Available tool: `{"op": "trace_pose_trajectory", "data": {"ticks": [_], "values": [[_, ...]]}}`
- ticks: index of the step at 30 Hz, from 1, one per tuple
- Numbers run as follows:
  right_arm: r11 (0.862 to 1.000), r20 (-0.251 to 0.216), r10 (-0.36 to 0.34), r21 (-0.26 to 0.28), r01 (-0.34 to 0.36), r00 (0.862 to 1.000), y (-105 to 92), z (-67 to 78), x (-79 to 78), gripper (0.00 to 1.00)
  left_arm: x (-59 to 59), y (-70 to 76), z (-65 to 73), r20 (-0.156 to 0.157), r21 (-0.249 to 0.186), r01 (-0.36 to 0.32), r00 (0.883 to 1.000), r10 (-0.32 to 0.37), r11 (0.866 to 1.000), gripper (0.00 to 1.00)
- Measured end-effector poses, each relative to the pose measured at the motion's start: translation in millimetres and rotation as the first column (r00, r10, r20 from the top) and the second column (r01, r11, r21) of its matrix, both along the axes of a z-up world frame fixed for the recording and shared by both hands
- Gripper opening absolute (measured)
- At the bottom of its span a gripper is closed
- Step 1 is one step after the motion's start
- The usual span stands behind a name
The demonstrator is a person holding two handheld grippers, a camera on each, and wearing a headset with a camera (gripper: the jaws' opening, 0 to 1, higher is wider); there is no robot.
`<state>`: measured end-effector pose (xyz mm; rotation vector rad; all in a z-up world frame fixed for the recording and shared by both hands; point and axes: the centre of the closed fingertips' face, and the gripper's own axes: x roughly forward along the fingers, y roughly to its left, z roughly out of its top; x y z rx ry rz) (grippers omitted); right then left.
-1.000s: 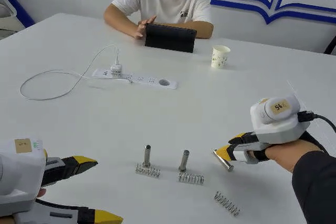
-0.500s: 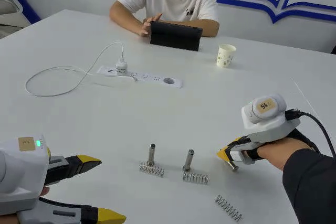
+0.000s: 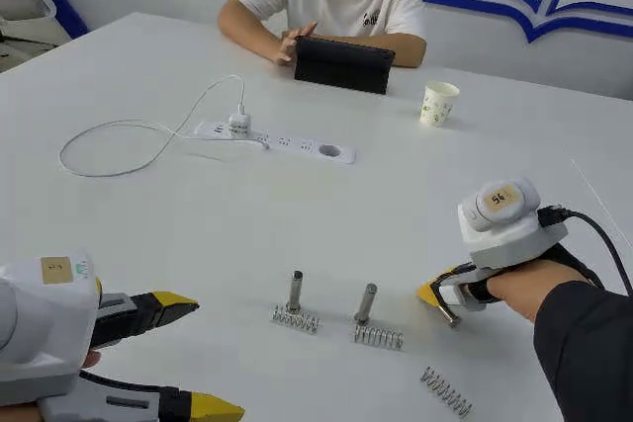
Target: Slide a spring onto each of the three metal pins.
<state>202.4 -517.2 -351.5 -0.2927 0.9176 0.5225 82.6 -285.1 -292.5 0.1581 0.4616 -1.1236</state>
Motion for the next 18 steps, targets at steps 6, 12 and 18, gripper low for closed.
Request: {"op": "trace_pose_trajectory", "data": {"ticks": [6, 12, 18], "values": [[1.000, -0.012, -0.007, 0.009, 0.007, 1.000, -1.0, -1.2, -1.1, 0.12, 0.6, -0.3, 0.5, -0.003, -0.004, 0.000, 1.000, 0.000, 1.000, 0.75], [1.000, -0.030, -0.024, 0.017, 0.025, 0.999, -1.2, -1.3, -1.0, 0.11, 0.9, -1.7, 1.9, -0.003, -0.006, 0.001, 1.000, -0.001, 1.000, 0.75], [0.997, -0.039, -0.067, 0.024, 0.068, 0.997, -1.4, -1.8, -0.8, 0.09, 0.7, -2.0, 1.9, -0.003, -0.006, 0.002, 1.000, -0.002, 1.000, 0.74]]}}
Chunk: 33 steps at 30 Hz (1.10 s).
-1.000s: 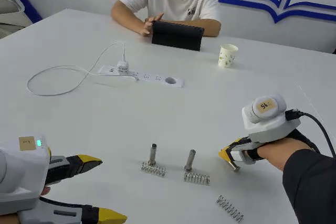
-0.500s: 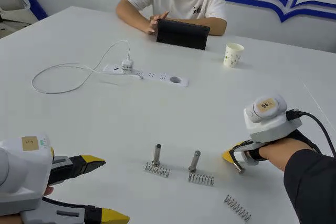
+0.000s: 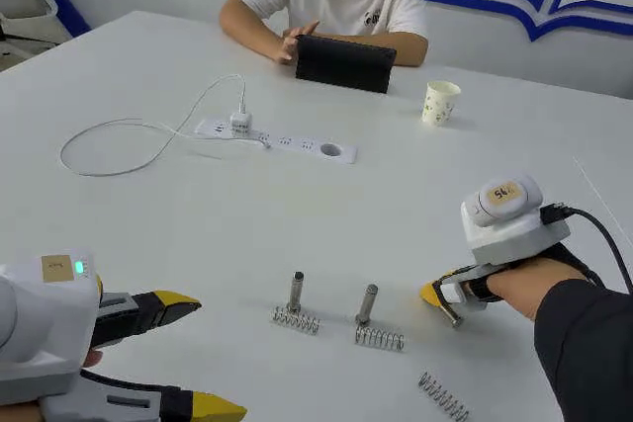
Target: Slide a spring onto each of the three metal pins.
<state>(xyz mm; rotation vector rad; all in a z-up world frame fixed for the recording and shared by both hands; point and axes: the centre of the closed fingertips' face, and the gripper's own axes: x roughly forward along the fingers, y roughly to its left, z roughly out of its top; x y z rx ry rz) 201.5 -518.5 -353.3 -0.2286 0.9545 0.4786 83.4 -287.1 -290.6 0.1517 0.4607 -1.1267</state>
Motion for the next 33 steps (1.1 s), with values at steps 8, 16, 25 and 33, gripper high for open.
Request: {"op": "trace_pose_trajectory", "data": {"ticks": [8, 16, 25, 33], "values": [[0.999, -0.016, -0.043, -0.007, 0.043, 0.999, -0.8, -0.1, 0.0, 0.08, 0.8, -2.8, 1.9, 0.007, -0.004, 0.001, 1.000, -0.001, 1.000, 0.74], [0.999, 0.035, -0.041, -0.006, 0.041, 0.999, 0.5, 11.3, -5.4, 0.08, 1.5, -0.3, 6.1, 0.016, -0.004, -0.003, 1.000, 0.003, 1.000, 0.73], [0.999, 0.083, -0.037, 0.009, 0.036, 0.996, -1.3, 32.7, -16.0, 0.08, 3.7, -6.5, 8.9, 0.027, -0.008, 0.008, 1.000, -0.008, 1.000, 0.73], [0.999, 0.114, -0.044, 0.016, 0.043, 0.992, -7.3, 43.6, -32.1, 0.08, 1.4, -9.6, 10.9, 0.031, -0.008, 0.020, 0.999, -0.020, 1.000, 0.73]]}}
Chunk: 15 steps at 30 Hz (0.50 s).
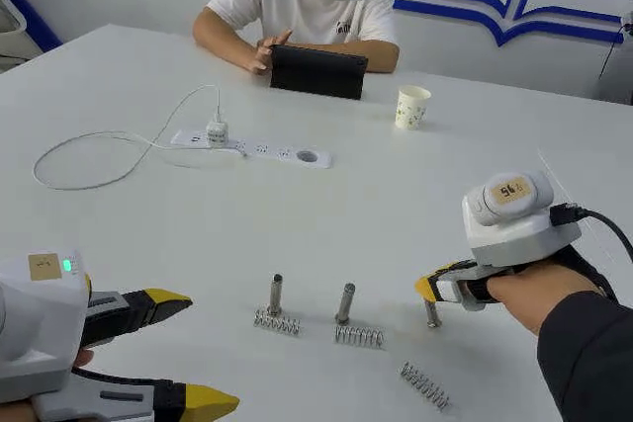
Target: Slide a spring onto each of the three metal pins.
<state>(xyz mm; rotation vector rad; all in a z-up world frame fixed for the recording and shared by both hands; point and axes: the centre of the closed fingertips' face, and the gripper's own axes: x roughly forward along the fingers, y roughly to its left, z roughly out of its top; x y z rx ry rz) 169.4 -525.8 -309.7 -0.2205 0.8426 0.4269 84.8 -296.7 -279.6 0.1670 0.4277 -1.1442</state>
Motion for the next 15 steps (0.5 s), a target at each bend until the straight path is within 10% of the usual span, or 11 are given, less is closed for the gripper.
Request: {"op": "trace_pose_trajectory", "data": {"ticks": [15], "values": [[1.000, 0.047, -0.019, 0.002, 0.018, 0.999, -9.8, 3.9, -21.3, 0.08, -3.2, -4.4, 5.9, 0.015, -0.001, 0.015, 1.000, -0.015, 1.000, 0.73]]}}
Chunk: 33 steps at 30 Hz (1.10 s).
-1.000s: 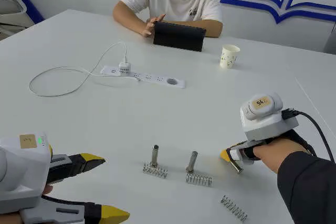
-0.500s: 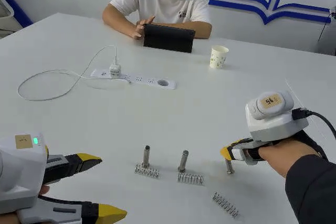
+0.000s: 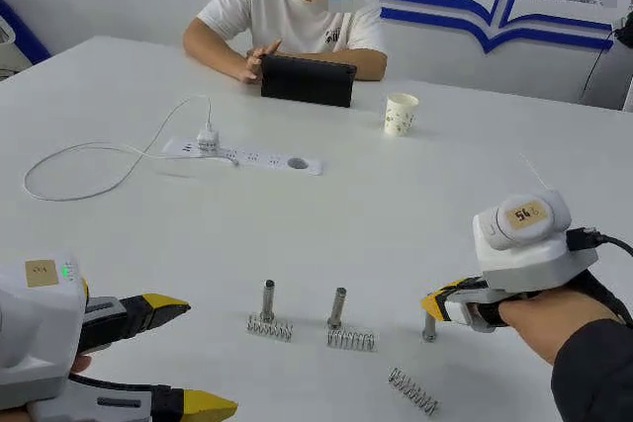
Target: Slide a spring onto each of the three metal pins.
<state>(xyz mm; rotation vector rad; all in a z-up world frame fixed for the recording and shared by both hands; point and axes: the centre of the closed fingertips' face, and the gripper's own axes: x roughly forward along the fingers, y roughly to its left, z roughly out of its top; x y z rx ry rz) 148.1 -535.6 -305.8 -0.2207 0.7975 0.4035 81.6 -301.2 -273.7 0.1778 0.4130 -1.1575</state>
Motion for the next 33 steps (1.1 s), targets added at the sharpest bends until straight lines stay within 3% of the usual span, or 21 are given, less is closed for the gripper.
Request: {"op": "trace_pose_trajectory", "data": {"ticks": [17, 25, 33], "values": [[0.998, 0.078, -0.005, 0.063, 0.000, 0.997, 5.5, 1.7, -3.0, 0.09, -3.3, -0.6, 1.3, 0.000, 0.001, 0.005, 1.000, -0.005, 1.000, 0.72], [0.998, 0.104, 0.010, 0.053, -0.016, 0.994, 4.8, 1.4, -7.6, 0.09, -4.9, -2.5, 1.7, 0.002, 0.002, 0.011, 1.000, -0.011, 1.000, 0.72], [0.999, 0.103, 0.015, 0.049, -0.020, 0.995, 4.2, 0.9, -8.8, 0.09, -7.4, -5.4, 3.5, 0.006, 0.003, 0.023, 1.000, -0.023, 1.000, 0.72]]}}
